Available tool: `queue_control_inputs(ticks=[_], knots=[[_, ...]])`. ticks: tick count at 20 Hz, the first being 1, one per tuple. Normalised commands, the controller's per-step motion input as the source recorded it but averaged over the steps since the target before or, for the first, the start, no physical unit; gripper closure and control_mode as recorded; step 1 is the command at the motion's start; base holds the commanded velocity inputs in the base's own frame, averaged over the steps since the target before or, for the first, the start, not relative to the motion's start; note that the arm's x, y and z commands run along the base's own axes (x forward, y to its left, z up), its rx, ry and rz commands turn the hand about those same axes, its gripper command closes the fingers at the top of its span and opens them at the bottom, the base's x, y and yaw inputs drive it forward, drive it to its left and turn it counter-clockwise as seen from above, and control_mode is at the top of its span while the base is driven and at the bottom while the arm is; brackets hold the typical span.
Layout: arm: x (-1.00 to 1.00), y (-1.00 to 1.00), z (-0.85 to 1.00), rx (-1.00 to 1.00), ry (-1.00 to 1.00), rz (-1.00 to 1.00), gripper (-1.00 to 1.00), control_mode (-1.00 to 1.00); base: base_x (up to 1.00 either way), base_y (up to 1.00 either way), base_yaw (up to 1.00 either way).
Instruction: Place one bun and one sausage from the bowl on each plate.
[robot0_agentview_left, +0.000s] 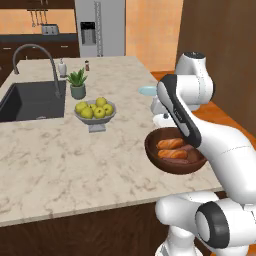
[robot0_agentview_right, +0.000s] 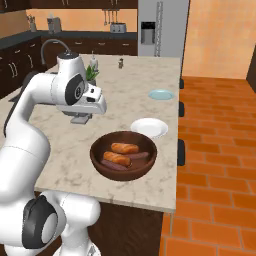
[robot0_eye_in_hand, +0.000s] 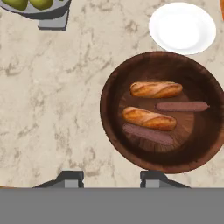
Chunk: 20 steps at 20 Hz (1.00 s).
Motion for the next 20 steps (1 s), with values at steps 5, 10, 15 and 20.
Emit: queue_control_inputs(ticks=[5,10,15,20], knots=[[0.0,0.0,0.0,0.0,0.0,0.0,-1.0,1.0,-0.01,-0.04,0.02],[0.0,0.0,0.0,0.0,0.0,0.0,-1.0,1.0,-0.19,-0.57,0.01],[0.0,0.0,0.0,0.0,0.0,0.0,-1.0,1.0,-0.47,-0.82,0.0],[0.0,0.0,0.0,0.0,0.0,0.0,-1.0,1.0,-0.02,-1.0,0.21]])
